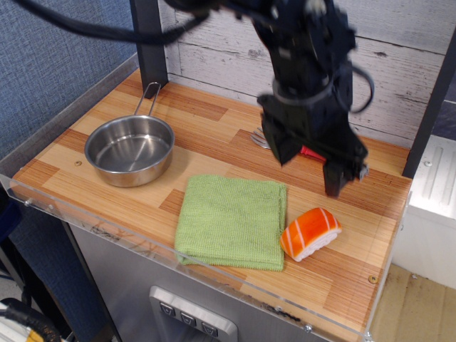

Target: Put the bread piece near the green cloth.

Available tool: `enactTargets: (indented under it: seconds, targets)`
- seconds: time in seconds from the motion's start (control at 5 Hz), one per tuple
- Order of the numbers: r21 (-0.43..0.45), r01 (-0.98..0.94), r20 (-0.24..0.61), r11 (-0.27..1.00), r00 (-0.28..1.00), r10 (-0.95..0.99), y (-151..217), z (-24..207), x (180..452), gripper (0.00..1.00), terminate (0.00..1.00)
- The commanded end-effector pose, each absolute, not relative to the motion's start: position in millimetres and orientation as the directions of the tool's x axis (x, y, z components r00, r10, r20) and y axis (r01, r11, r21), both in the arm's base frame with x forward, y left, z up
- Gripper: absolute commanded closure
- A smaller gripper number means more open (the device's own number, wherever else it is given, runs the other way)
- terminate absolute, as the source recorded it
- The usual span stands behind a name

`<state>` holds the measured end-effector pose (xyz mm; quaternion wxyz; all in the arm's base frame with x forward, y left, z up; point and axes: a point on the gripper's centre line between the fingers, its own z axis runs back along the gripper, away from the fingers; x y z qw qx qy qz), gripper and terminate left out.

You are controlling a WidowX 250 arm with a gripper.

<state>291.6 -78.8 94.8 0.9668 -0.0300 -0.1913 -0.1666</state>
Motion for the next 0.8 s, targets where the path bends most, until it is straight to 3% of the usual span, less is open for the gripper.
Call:
enactTargets:
  seconds: [0.0,0.4,0.6]
  targets:
    - [0.038,0.275,0.549,0.961,0.798,-0.250,-61.8,156.5,283.4,0.00,0.00]
    - [0.062,0.260,0.576,0.964,0.779,-0.247,-61.4,164.8,281.9,0.00,0.00]
    - [0.062,0.260,0.576,0.964,0.779,-0.247,-61.4,164.8,281.9,0.00,1.00]
